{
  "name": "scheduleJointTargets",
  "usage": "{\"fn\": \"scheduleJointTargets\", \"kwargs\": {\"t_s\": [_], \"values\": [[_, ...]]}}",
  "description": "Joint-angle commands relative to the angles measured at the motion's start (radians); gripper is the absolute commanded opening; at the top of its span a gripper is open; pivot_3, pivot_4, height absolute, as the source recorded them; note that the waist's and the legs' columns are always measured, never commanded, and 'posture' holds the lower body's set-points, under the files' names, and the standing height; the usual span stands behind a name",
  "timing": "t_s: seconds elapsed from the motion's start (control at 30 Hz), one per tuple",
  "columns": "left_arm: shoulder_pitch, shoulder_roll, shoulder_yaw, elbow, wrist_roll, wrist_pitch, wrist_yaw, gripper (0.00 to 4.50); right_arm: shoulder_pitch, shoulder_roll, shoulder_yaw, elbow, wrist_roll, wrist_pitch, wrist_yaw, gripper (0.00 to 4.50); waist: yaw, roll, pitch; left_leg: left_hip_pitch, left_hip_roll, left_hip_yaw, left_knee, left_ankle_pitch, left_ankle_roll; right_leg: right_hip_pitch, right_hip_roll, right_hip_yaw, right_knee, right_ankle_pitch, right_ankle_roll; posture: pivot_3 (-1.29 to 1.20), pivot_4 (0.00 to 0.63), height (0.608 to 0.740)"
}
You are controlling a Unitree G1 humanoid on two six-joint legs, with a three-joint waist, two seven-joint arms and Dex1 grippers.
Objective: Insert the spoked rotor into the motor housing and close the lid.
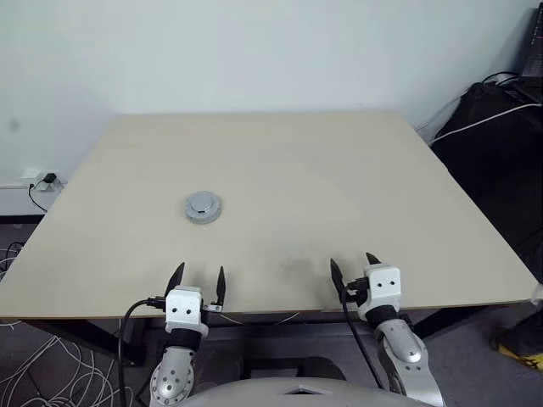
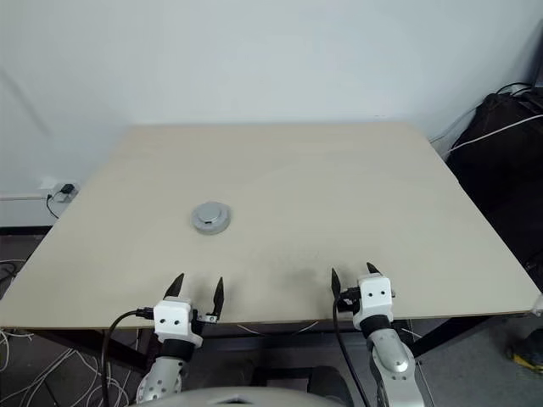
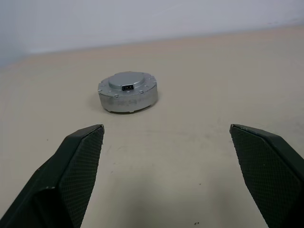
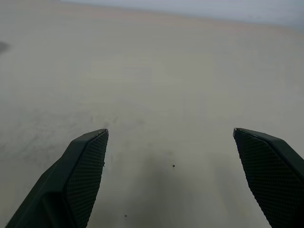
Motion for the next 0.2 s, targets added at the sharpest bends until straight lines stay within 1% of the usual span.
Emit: {"fn": "scheduleJointTargets", "kwargs": {"t_s": [0.03,0.2], "values": [[-0.007,-0.003,0.001,0.004,0.006,-0.032,0.002,4.47,-0.02,-0.002,-0.016,0.026,0.013,-0.05,0.011,4.5,0.0,0.0,0.0,0.0,0.0,0.0,0.0,0.0,0.0,0.0,0.0,0.0,0.0,0.0,0.0,0.0,0.0,0.74],[-0.006,-0.004,-0.002,0.009,0.005,-0.034,-0.002,4.47,-0.022,0.004,-0.019,0.037,0.023,-0.061,0.02,4.5,0.0,0.0,0.0,0.0,0.0,0.0,0.0,0.0,0.0,0.0,0.0,0.0,0.0,0.0,0.0,0.0,0.0,0.74]]}}
